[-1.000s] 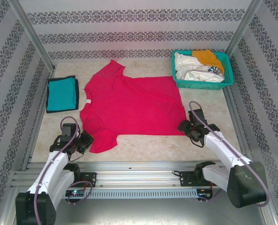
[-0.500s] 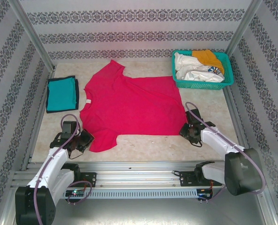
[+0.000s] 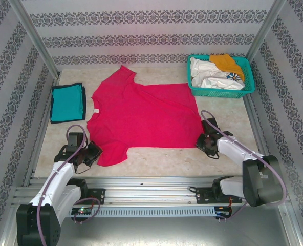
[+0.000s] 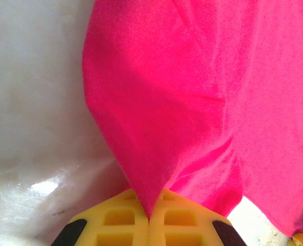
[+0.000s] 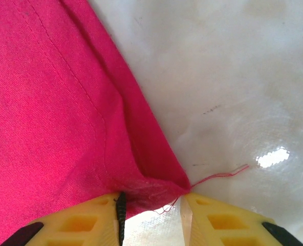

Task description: Fold and stack the t-shirts

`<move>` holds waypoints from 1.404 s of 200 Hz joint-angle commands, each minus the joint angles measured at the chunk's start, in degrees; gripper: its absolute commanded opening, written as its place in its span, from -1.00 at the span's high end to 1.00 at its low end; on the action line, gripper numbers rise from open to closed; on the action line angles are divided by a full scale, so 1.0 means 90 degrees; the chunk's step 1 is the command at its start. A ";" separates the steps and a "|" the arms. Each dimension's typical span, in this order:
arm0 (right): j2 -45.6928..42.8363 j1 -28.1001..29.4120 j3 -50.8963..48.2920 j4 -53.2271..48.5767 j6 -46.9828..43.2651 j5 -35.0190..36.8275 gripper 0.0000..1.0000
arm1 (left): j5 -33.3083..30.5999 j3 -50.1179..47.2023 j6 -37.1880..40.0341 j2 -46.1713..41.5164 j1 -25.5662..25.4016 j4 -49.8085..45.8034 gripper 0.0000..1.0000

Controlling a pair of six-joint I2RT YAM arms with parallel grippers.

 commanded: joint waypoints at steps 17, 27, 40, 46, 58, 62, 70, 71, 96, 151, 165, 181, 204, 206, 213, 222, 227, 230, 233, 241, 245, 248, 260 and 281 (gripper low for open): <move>-0.0017 -0.0093 0.0191 0.0096 -0.0014 -0.0024 0.27 | -0.0002 -0.0016 0.0115 -0.0071 0.0073 0.0101 1.00; -0.0139 -0.0093 0.0162 0.0069 0.0030 -0.0051 0.26 | -0.0001 -0.0003 0.0116 -0.0079 0.0073 0.0085 1.00; -0.0328 -0.0089 0.0114 0.0040 0.0078 -0.0009 0.20 | -0.0002 0.0004 0.0125 -0.0091 0.0068 0.0062 1.00; -0.0406 -0.0094 0.0081 0.0034 0.0080 0.0039 0.15 | 0.0007 0.0008 0.0122 -0.0091 0.0076 0.0067 1.00; -0.0468 -0.0116 0.0061 0.0047 0.0049 0.0157 0.11 | -0.0005 -0.0007 0.0115 -0.0088 0.0071 0.0099 1.00; -0.0441 -0.0145 0.0061 0.0047 0.0022 0.0153 0.11 | -0.0009 -0.0011 0.0106 -0.0089 0.0068 0.0116 1.00; -0.0345 -0.0197 0.0096 0.0033 -0.0016 0.0116 0.11 | -0.0007 -0.0004 0.0110 -0.0065 0.0068 0.0137 1.00; -0.0329 -0.0203 0.0099 0.0031 -0.0016 0.0109 0.11 | -0.0010 -0.0003 0.0113 -0.0063 0.0073 0.0138 1.00; 0.0010 -0.0246 0.0172 0.0054 -0.0019 -0.0042 0.17 | 0.0014 0.0027 0.0127 -0.0030 0.0077 0.0141 1.00; 0.0167 -0.0249 0.0214 -0.0012 0.0061 -0.0105 0.58 | -0.0002 0.0076 0.0105 -0.0081 0.0073 0.0111 1.00; 0.0123 -0.0249 0.0249 -0.0059 0.0066 -0.0079 0.78 | -0.0002 0.0114 0.0105 -0.0084 0.0066 0.0094 1.00; 0.0071 -0.0258 0.0249 -0.0089 0.0071 -0.0008 1.00 | -0.0002 0.0134 0.0106 -0.0091 0.0077 0.0082 1.00; -0.0040 -0.0264 0.0237 -0.0188 0.0092 0.0072 1.00 | -0.0022 0.0223 0.0115 -0.0093 0.0076 0.0012 1.00; -0.0059 -0.0257 0.0234 -0.0202 0.0096 0.0072 1.00 | -0.0029 0.0235 0.0120 -0.0106 0.0070 -0.0002 1.00; -0.0162 -0.0259 0.0211 -0.0257 0.0114 0.0104 1.00 | -0.0058 0.0287 0.0134 -0.0139 0.0068 -0.0090 1.00; -0.0341 -0.0259 0.0149 -0.0315 0.0161 0.0147 1.00 | -0.0112 0.0342 0.0153 -0.0215 0.0065 -0.0227 1.00; -0.0460 -0.0260 0.0109 -0.0351 0.0186 0.0177 1.00 | -0.0137 0.0361 0.0163 -0.0276 0.0077 -0.0301 1.00; -0.0534 -0.0264 0.0084 -0.0383 0.0196 0.0200 1.00 | -0.0152 0.0377 0.0164 -0.0319 0.0074 -0.0366 1.00; -0.0611 -0.0259 0.0060 -0.0412 0.0206 0.0208 1.00 | -0.0157 0.0386 0.0164 -0.0366 0.0077 -0.0427 1.00; -0.0792 -0.0259 0.0004 -0.0496 0.0225 0.0237 1.00 | -0.0173 0.0396 0.0150 -0.0485 0.0069 -0.0566 1.00; -0.0892 -0.0257 -0.0029 -0.0537 0.0238 0.0247 1.00 | -0.0174 0.0398 0.0137 -0.0550 0.0067 -0.0628 1.00; -0.0955 -0.0263 -0.0042 -0.0559 0.0230 0.0248 1.00 | -0.0174 0.0403 0.0126 -0.0604 0.0070 -0.0669 1.00; -0.1157 -0.0270 -0.0063 -0.0653 0.0204 0.0254 1.00 | -0.0167 0.0458 0.0085 -0.0772 0.0072 -0.0756 1.00; -0.1270 -0.0278 0.0110 -0.0758 0.0105 0.0241 1.00 | -0.0313 0.0788 0.0221 -0.0723 0.0070 -0.0703 1.00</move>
